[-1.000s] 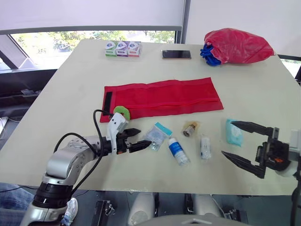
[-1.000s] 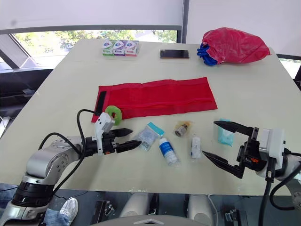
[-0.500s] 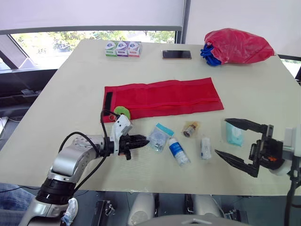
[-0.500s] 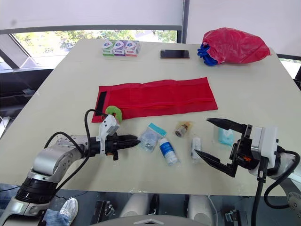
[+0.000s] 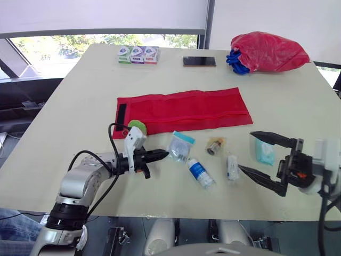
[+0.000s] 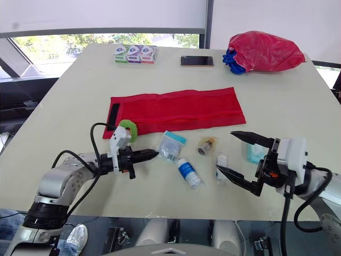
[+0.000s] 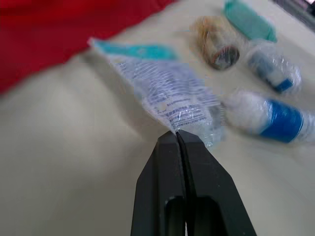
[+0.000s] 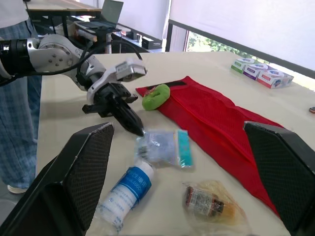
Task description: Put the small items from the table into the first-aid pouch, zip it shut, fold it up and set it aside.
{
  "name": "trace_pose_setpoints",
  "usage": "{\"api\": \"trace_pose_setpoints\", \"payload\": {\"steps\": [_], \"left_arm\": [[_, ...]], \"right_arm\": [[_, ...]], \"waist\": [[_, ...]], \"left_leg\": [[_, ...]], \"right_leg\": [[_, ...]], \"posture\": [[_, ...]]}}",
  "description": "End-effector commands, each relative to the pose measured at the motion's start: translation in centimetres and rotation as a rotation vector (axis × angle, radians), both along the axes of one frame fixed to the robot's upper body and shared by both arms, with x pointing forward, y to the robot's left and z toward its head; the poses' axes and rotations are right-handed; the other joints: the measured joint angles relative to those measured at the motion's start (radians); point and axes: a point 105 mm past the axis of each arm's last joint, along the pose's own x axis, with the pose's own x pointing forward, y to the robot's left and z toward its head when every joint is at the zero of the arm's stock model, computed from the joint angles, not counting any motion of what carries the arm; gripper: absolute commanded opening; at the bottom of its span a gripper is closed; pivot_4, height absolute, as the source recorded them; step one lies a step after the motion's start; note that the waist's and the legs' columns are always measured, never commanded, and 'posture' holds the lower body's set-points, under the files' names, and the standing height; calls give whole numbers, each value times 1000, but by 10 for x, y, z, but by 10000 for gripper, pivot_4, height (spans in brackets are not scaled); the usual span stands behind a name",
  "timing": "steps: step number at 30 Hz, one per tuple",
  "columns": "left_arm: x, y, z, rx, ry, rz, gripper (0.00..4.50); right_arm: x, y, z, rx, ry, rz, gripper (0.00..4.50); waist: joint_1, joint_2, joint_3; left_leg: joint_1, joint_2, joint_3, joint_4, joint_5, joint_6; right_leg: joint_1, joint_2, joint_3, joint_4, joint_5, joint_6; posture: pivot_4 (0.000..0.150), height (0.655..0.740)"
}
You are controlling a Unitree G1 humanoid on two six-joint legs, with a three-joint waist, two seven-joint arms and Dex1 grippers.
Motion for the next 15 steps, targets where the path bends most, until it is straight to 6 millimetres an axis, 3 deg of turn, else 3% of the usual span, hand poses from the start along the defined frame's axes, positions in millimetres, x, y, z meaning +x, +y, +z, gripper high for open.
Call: {"api": "trace_pose_setpoints", "payload": {"steps": [1,6,9,15], "left_arm": [[1,-13,37,-78,-118,-29,136],[5,-38,66,-166,-212,-46,136],[5,-45,73,-195,-229,-49,136],[-2,-68,87,-247,-256,-118,136]], "right_arm": [[1,13,6,39,55,-8,45000],[17,31,5,146,235,-64,45000],[25,35,6,213,334,-93,45000],[45,49,3,429,701,-135,45000]], "waist": [[0,0,0],[0,-1,0],[-1,-1,0],[-3,-3,1]], "left_leg": [[0,0,0,0,0,0],[0,0,0,1,0,0],[-1,0,0,1,0,0],[-1,-1,0,1,0,0]], "right_leg": [[0,0,0,0,0,0],[0,0,1,0,0,0],[0,0,1,0,0,0],[0,2,2,1,0,-1]], "posture": [[1500,7400],[1500,7400],[1500,7400],[1500,7400]]}}
